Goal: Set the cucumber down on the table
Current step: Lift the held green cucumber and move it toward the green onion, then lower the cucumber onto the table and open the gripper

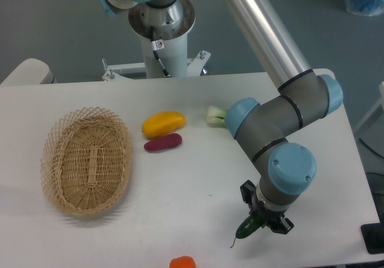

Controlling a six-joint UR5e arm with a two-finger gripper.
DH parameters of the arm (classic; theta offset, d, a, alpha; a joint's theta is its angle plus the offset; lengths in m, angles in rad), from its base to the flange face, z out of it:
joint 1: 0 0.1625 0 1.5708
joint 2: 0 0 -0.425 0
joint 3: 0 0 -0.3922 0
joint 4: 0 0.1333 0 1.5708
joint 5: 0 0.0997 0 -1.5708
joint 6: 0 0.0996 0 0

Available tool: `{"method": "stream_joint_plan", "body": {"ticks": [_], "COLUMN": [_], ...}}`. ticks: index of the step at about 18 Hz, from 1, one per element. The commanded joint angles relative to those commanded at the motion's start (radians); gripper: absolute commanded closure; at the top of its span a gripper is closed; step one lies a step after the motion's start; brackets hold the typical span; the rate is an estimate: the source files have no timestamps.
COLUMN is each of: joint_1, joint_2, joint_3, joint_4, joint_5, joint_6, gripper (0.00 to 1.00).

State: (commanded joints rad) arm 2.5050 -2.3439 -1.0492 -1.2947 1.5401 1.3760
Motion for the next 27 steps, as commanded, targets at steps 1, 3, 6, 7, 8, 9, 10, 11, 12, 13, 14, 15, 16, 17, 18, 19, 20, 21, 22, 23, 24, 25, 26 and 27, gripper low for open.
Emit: {"method": "stream_joint_plan", "body": {"ticks": [1,3,6,7,8,9,10,11,12,13,14,15,16,17,18,19,20,21,22,23,24,25,26,27], "joint_1": [0.0,0.0,0.0,0.0,-0.002,-0.002,0.0,0.006,0.015,0.018,0.031,0.04,0.044,0.048,0.063,0.078,0.09,0.101,0.109,0.113,0.112,0.11,0.11,0.109], "joint_2": [0.0,0.002,0.002,0.0,0.002,0.003,0.006,0.014,0.031,0.055,0.075,0.092,0.11,0.126,0.146,0.162,0.176,0.193,0.208,0.225,0.238,0.25,0.261,0.27], "joint_3": [-0.002,-0.005,-0.005,-0.008,-0.021,-0.032,-0.035,-0.049,-0.082,-0.125,-0.159,-0.188,-0.218,-0.251,-0.28,-0.305,-0.34,-0.382,-0.424,-0.467,-0.507,-0.546,-0.576,-0.601], "joint_4": [0.0,0.002,0.0,0.002,0.005,0.012,0.011,0.009,0.017,0.024,0.037,0.046,0.049,0.051,0.051,0.057,0.067,0.086,0.112,0.145,0.185,0.221,0.247,0.256], "joint_5": [0.0,0.002,-0.002,0.003,0.009,0.017,0.02,0.02,0.02,0.018,0.018,0.02,0.021,0.025,0.032,0.043,0.051,0.052,0.052,0.052,0.052,0.052,0.052,0.052], "joint_6": [0.0,0.002,0.002,0.002,0.002,0.002,0.012,0.034,0.06,0.087,0.115,0.135,0.14,0.147,0.175,0.207,0.234,0.253,0.262,0.264,0.264,0.265,0.265,0.265], "gripper": [0.92,0.91,0.91,0.91,0.91,0.92,0.92,0.92,0.92,0.92,0.92,0.92,0.92,0.92,0.92,0.91,0.91,0.91,0.91,0.91,0.9,0.89,0.86,0.82]}}
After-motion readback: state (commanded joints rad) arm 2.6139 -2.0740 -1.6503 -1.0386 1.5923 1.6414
